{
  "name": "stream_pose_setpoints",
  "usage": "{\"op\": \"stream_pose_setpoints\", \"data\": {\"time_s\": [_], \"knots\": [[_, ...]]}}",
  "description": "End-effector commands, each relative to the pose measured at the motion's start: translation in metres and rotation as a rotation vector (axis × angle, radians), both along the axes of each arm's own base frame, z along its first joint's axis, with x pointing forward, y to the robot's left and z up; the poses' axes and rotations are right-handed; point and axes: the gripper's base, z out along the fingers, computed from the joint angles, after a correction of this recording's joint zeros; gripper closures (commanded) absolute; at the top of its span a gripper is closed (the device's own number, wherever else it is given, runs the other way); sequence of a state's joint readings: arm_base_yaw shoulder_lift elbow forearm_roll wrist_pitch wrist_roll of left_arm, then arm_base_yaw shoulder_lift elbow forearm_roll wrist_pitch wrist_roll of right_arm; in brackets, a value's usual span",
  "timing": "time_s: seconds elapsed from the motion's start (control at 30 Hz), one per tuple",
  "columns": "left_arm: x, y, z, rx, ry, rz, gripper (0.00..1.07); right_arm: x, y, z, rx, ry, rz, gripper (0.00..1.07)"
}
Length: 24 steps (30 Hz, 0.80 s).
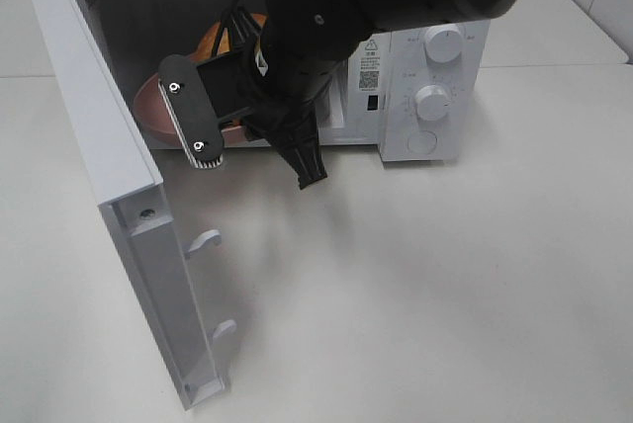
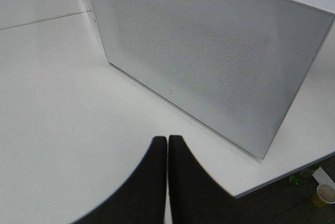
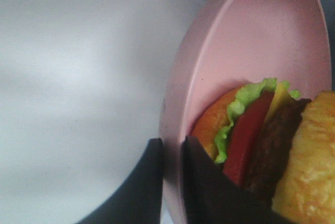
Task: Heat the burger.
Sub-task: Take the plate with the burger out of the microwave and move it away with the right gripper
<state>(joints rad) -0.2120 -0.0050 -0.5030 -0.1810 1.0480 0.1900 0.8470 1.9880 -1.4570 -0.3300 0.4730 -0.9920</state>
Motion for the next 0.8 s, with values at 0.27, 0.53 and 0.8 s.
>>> {"op": "stream_pose_setpoints", "data": {"time_s": [0.27, 0.53, 0.8], "knots": [[-0.002, 0.000, 0.000, -0.020, -0.019, -0.003, 1.06, -0.018, -0.020, 0.024, 0.017, -0.070, 0.060, 1.07], [-0.002, 0.000, 0.000, -0.021, -0.019, -0.004, 1.06, -0.034, -0.037, 0.033, 0.026, -0.075, 0.063, 1.07], [-0.002, -0.001, 0.000, -0.022, -0.019, -0.004, 1.06, -0.054, -0.060, 0.037, 0.014, -0.066, 0.065, 1.07]]}}
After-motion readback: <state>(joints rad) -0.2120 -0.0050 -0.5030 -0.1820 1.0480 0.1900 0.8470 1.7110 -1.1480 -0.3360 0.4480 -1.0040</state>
